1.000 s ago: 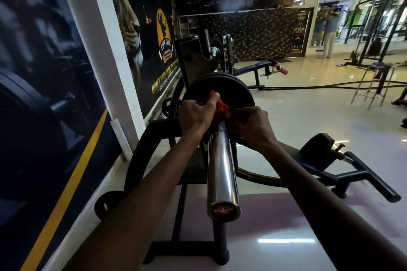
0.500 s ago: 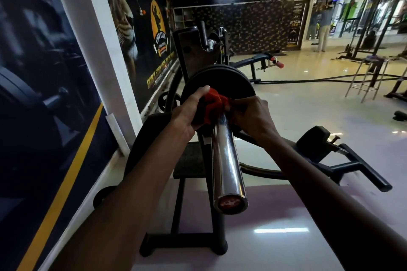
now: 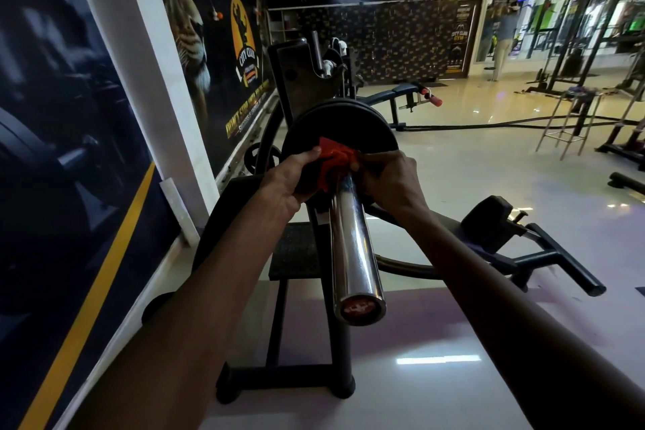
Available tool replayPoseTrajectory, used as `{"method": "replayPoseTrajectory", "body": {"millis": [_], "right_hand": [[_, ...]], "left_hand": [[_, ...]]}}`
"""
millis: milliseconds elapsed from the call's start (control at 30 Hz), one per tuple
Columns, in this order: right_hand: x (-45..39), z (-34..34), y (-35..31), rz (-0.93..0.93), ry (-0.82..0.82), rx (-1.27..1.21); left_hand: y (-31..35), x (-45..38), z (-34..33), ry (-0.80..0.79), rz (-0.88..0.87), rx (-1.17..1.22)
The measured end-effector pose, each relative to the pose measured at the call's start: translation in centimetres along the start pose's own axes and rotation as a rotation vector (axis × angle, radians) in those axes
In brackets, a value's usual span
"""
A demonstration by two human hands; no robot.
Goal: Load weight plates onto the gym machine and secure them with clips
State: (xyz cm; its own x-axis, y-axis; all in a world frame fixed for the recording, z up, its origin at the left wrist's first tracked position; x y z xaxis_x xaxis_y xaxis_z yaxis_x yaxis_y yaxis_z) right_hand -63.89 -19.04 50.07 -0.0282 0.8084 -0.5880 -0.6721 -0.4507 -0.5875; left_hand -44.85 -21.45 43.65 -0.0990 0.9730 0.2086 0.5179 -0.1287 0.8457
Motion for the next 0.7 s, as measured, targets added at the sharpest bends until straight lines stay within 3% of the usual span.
{"method": "replayPoseTrajectory", "body": {"millis": [333,467,700], "right_hand": [[0.4,-0.2,0.5,-0.04,0.003,-0.024],[1.0,-0.1,0.0,0.0,-0.075,0.035],[4.8,-1.7,0.2,0.105,-0.122,0.165]], "left_hand": [[0.2,-0.1,0.8,0.045,-0.125,-0.045],[1.3,1.4,0.9,0.115,-0.299,-0.238],[0.3,4.8,2.1,-0.016,-0.549,-0.601]]}}
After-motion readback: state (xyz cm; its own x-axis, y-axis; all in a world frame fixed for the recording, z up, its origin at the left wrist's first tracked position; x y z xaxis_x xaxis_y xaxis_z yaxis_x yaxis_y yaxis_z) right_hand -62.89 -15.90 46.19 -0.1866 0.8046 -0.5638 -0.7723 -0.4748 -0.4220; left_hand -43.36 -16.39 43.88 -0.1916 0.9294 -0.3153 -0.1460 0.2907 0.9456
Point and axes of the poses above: each hand's wrist, its own x-axis away from the middle knuckle, its own z-axis out of the back of the hand, y = z × x, the point moved 10 cm from there along -x, towards the middle knuckle, and after that the axes turned 11 degrees about x, right-handed, at the moved point
